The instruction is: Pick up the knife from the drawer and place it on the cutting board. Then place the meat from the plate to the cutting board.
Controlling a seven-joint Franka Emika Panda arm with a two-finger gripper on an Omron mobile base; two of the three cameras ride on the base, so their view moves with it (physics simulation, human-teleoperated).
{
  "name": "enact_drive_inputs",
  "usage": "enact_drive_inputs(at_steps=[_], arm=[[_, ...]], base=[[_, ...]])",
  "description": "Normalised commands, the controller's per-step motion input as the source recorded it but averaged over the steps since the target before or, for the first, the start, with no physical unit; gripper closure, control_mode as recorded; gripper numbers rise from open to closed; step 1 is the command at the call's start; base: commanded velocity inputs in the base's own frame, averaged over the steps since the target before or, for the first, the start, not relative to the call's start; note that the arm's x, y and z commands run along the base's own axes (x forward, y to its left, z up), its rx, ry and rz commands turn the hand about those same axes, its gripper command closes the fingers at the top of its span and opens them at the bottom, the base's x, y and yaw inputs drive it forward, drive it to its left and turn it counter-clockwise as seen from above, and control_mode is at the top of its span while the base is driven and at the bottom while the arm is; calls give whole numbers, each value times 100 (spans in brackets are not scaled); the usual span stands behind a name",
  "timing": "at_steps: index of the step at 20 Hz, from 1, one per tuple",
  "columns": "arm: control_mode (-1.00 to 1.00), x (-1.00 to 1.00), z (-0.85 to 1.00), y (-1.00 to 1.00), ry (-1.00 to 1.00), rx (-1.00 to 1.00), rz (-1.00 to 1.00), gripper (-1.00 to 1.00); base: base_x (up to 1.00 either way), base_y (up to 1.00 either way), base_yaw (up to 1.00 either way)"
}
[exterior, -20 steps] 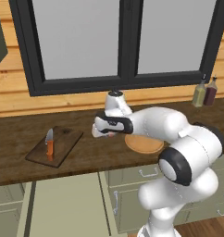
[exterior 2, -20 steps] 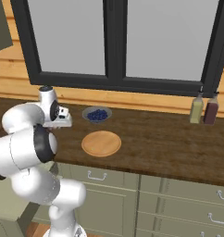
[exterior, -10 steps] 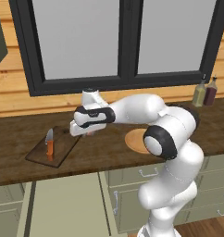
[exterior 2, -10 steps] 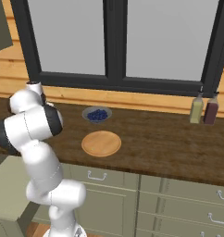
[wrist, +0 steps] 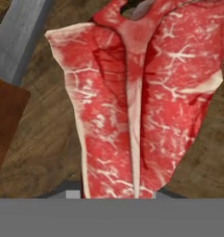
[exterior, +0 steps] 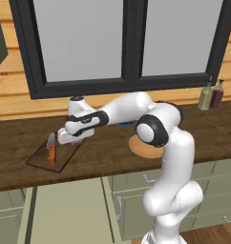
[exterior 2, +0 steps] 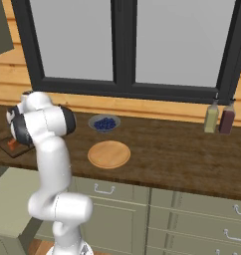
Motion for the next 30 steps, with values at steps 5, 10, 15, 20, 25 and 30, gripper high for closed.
enact_drive_inputs(at_steps=[5, 10, 15, 20, 25, 30], arm=[[-100, 36, -33, 27, 0, 0, 4, 100], [-100, 37, -12, 15, 0, 0, 3, 100], [-100, 16, -17, 18, 1, 0, 0, 100], [-100, 0, -35, 19, 2, 0, 0, 100], [-100, 0, -8, 3, 5, 0, 0, -100], [-100, -3, 0, 0, 0, 0, 0, -100]], base=[[0, 0, 0], [0, 0, 0], [0, 0, 0], [0, 0, 0], [0, 0, 0], [0, 0, 0]])
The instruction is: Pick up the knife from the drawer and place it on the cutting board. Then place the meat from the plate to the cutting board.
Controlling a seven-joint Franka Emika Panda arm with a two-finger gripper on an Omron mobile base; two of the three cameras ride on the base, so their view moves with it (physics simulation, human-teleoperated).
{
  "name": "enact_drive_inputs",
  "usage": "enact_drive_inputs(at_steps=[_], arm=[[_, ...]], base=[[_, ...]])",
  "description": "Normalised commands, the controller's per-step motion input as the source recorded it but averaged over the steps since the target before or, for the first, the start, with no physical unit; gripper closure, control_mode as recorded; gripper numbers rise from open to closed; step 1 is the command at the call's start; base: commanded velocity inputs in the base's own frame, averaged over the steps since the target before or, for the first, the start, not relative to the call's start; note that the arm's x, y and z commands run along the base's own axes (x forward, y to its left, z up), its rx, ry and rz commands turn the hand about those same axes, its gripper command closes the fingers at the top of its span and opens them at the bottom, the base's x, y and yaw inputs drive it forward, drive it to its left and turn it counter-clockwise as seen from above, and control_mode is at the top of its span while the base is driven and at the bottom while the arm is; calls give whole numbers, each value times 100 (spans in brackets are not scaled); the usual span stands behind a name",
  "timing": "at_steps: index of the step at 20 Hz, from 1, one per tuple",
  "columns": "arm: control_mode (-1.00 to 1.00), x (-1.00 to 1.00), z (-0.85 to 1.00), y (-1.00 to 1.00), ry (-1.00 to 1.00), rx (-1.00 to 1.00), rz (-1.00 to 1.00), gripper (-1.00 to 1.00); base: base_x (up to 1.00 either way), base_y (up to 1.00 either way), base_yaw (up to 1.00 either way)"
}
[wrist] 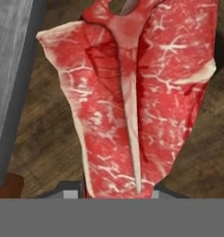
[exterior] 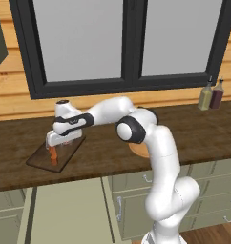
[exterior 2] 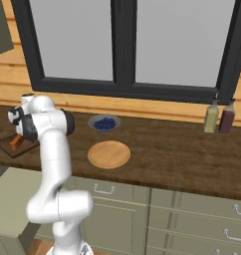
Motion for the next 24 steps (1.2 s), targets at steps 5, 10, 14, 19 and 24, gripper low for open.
enact_drive_inputs(at_steps=[5, 10, 14, 19, 24], arm=[[-100, -32, 13, 0, -3, 0, 0, -100], [-100, -49, 28, -4, -5, 0, 0, -100], [-100, -52, 45, -20, -4, 0, 0, -100], [-100, -42, 94, -44, -11, 4, 0, -100], [-100, -37, 100, -58, -12, 11, -1, -100]], base=[[0, 0, 0], [0, 0, 0], [0, 0, 0], [0, 0, 0], [0, 0, 0]])
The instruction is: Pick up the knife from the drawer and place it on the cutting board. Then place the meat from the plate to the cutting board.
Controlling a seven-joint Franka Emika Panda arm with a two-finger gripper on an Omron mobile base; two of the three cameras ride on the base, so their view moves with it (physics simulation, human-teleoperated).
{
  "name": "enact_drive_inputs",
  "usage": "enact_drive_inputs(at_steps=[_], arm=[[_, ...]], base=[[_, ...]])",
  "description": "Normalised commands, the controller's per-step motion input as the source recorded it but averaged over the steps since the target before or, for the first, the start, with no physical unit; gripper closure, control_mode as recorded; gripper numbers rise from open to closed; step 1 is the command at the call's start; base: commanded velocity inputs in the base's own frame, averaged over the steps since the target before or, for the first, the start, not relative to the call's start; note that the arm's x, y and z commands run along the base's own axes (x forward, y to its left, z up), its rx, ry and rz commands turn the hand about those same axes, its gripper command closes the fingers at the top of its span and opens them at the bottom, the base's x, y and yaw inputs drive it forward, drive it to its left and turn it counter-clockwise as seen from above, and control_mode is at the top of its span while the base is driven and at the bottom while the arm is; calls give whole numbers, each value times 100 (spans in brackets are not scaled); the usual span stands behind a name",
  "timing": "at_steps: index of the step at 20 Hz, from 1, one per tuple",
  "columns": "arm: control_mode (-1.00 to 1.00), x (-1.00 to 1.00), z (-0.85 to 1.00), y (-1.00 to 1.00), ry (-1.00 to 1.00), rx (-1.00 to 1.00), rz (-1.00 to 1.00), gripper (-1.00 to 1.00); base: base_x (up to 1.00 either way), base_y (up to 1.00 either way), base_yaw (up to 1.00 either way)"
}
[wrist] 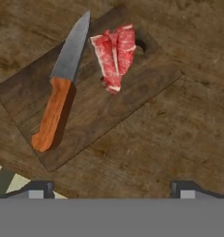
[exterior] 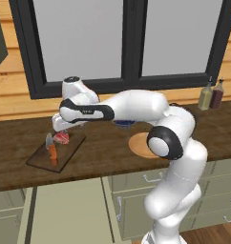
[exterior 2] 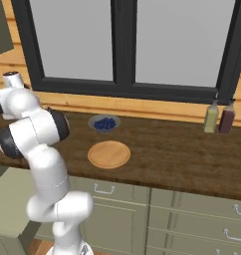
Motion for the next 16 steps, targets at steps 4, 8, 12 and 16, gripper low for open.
enact_drive_inputs(at_steps=[4, 8, 12, 16], arm=[[-100, -53, 90, -36, -3, 10, 0, -100], [-100, -77, 62, -36, -3, 9, 0, -100], [-100, -51, 14, -33, -5, 16, 0, -100], [-100, -39, 3, -48, -8, 14, 0, -100]], base=[[0, 0, 0], [0, 0, 0], [0, 0, 0], [0, 0, 0]])
